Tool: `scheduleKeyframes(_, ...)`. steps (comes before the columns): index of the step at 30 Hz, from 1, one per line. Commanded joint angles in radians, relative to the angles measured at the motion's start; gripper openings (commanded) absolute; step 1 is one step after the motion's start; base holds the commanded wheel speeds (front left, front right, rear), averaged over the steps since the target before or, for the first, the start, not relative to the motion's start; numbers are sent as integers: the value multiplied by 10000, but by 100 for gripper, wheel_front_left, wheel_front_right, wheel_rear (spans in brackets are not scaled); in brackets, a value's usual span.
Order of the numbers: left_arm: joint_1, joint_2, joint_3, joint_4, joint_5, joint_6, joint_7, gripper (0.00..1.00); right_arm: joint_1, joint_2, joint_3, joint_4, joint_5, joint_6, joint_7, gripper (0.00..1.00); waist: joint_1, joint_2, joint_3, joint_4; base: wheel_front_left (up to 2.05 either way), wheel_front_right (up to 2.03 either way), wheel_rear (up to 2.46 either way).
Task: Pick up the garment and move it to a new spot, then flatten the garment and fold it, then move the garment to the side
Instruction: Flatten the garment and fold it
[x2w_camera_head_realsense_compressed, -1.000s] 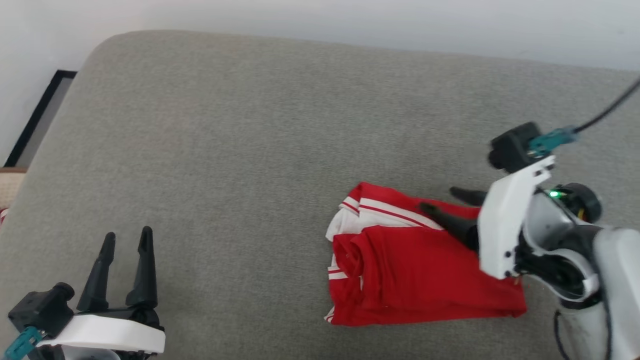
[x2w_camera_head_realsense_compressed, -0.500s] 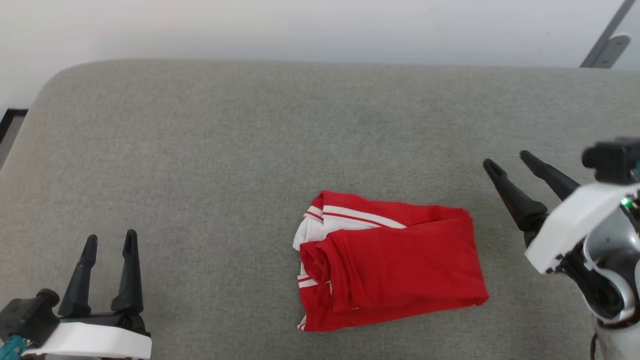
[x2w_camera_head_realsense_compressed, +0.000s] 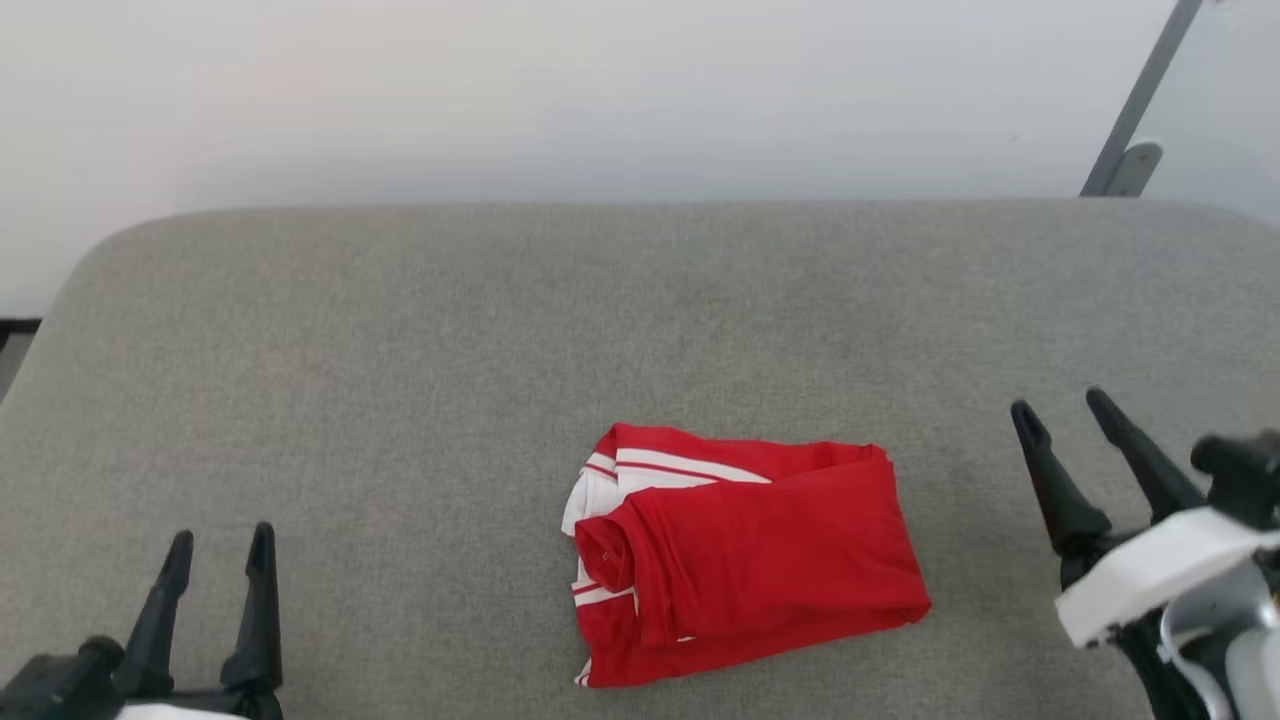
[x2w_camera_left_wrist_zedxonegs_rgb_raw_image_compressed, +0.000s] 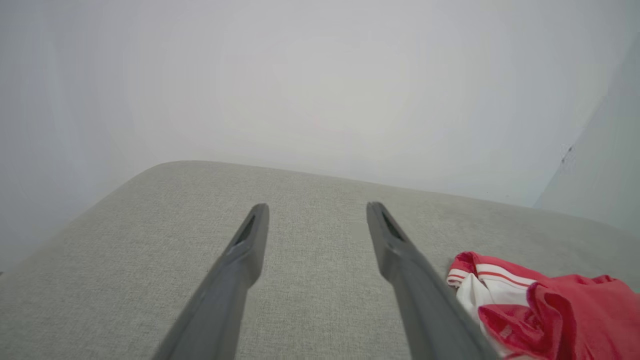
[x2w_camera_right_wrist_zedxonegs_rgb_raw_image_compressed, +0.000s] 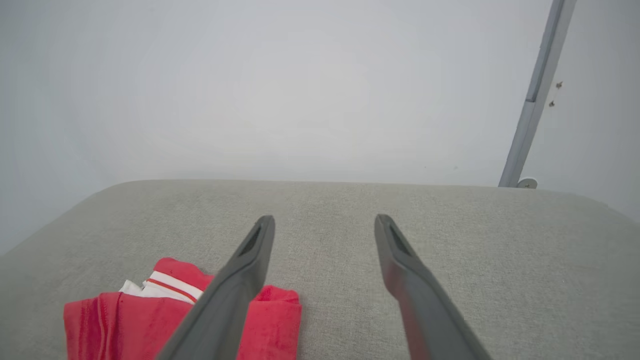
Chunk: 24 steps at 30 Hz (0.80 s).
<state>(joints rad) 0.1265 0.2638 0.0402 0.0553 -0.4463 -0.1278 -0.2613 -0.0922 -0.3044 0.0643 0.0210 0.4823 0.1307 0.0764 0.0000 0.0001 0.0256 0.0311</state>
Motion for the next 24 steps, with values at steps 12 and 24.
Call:
scheduleKeyframes(12, 609, 23, 49, -89, 136, -29, -47, 100, 1196, 281, 190, 749, -124, 1, -1773, 100, 0, -1, -525, -180, 0, 0, 0)
scheduleKeyframes(24, 730, -69, 5, 19, 280, -29, -47, 100, 1842, 605, -100, 1272, -578, 1, -2849, 100, 0, -1, -691, -208, 0, 0, 0)
